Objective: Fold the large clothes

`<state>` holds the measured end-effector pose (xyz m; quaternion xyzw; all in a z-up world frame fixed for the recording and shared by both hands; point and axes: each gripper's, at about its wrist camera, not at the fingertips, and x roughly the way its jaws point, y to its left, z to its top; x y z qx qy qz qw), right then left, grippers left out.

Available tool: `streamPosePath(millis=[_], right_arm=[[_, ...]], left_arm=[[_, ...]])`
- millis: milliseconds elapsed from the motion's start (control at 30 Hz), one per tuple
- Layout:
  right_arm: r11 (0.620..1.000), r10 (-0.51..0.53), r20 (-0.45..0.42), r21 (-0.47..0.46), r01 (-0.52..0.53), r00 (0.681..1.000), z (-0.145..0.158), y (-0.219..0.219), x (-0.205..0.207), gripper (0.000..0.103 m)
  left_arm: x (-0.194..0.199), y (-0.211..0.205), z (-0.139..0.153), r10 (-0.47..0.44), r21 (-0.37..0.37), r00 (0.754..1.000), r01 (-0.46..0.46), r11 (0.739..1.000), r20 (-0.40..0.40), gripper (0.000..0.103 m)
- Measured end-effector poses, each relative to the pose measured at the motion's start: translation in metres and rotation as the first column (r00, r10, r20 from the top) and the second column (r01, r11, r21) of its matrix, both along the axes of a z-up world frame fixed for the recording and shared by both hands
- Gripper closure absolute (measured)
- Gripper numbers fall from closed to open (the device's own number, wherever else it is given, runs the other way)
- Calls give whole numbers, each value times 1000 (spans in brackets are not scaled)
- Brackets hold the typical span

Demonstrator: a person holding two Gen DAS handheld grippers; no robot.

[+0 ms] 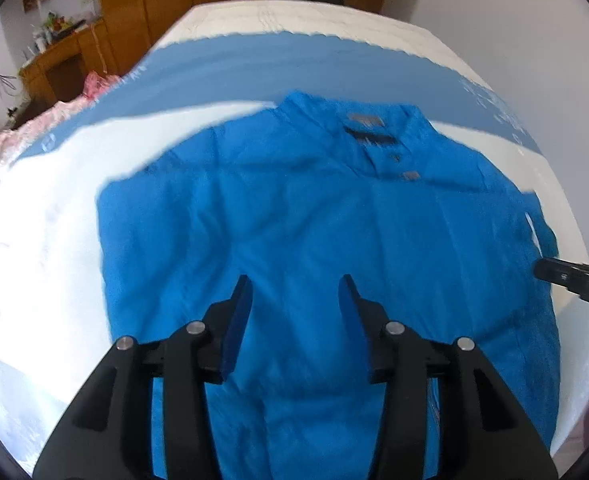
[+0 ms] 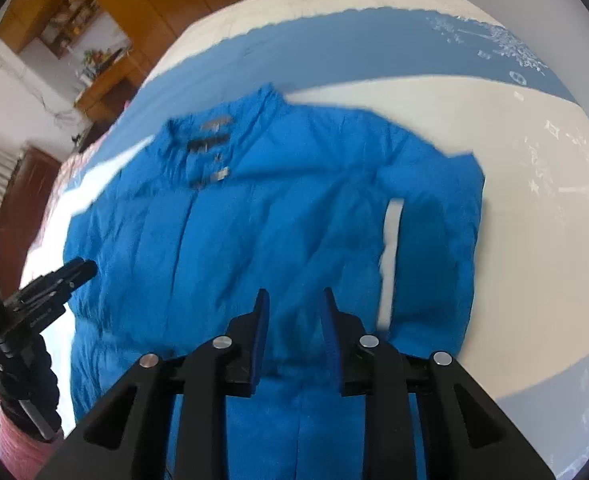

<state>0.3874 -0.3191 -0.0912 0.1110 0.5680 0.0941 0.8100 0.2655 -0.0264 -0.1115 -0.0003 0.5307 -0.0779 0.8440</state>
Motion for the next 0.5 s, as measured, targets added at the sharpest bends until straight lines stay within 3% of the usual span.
streamPosePath(millis=[100, 233, 367, 433, 500], right_arm=[[1000, -30, -52, -7, 30, 998, -22, -1, 1, 77], [1000, -16, -49, -28, 14, 999, -39, 5, 7, 78], [1000, -5, -36, -24, 4, 999, -30, 3, -1, 77], [1000, 9, -4, 5, -9, 1000, -15, -3, -15, 76], [999, 30, 44, 14, -30, 999, 3, -10, -39, 70]], left_arm=[[-2, -3, -20, -2, 56, 999, 4, 998, -40, 59], [2, -4, -37, -15, 76, 998, 19, 997, -55, 58], [1, 2, -32, 9, 53, 998, -6, 999, -66, 58], [-10, 10, -16, 23, 20, 998, -22, 1000, -56, 57], [-28, 21, 1, 20, 24, 999, -19, 1000, -32, 50]])
